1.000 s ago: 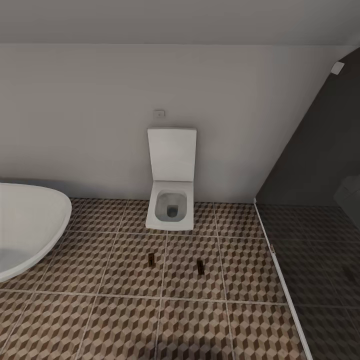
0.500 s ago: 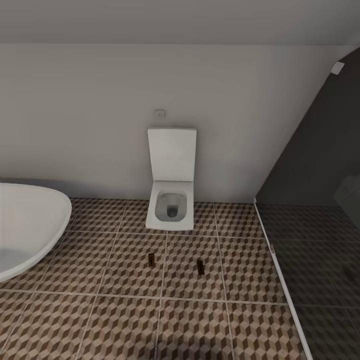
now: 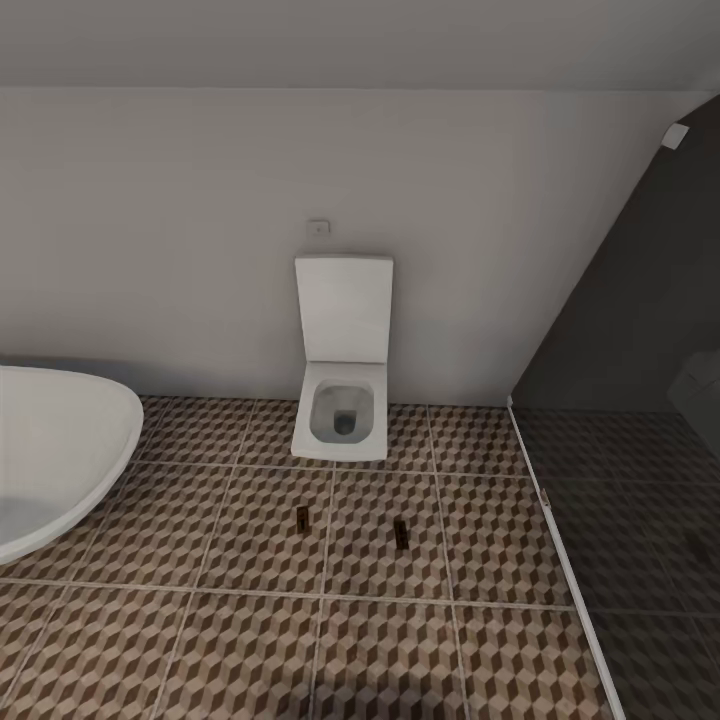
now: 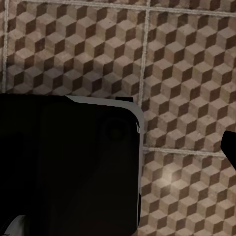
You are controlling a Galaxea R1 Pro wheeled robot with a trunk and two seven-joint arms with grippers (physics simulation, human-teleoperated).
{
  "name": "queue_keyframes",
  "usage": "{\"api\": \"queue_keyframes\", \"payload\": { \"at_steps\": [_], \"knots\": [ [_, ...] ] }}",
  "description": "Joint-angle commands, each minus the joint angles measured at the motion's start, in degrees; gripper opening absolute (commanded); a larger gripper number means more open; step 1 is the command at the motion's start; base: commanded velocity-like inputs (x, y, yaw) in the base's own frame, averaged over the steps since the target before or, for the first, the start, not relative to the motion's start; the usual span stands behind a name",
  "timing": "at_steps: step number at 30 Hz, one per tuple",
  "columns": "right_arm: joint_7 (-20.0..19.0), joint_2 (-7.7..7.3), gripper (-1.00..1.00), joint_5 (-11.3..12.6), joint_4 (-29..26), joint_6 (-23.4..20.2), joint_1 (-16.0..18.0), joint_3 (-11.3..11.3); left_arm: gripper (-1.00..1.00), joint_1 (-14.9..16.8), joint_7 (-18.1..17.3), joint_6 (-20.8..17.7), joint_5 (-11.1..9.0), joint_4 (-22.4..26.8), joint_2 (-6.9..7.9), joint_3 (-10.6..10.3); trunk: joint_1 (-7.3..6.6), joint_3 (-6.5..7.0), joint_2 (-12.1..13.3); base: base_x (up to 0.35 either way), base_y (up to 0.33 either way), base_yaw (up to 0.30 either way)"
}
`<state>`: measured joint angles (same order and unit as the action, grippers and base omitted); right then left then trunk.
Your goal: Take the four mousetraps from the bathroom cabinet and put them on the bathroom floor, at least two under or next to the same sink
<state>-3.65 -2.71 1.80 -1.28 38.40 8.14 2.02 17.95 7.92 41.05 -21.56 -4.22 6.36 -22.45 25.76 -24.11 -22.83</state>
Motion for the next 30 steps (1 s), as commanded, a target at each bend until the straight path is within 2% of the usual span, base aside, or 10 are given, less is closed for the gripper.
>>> {"api": "queue_keyframes", "payload": {
  "at_steps": [1,30],
  "knots": [
    [-0.2,-0.02,1.0,0.2,0.1,0.2,0.0,0.2,1.0,0.1,0.2,0.3,-0.2,-0.2,-0.03,-0.5,0.03,-0.08,-0.1,0.0,0.0,0.0],
    [-0.2,-0.02,1.0,0.2,0.0,0.2,0.0,0.2,1.0,0.1,0.2,0.3,-0.2,-0.2,-0.03,-0.5,0.03,-0.08,-0.1,0.0,0.0,0.0]
  ]
}}
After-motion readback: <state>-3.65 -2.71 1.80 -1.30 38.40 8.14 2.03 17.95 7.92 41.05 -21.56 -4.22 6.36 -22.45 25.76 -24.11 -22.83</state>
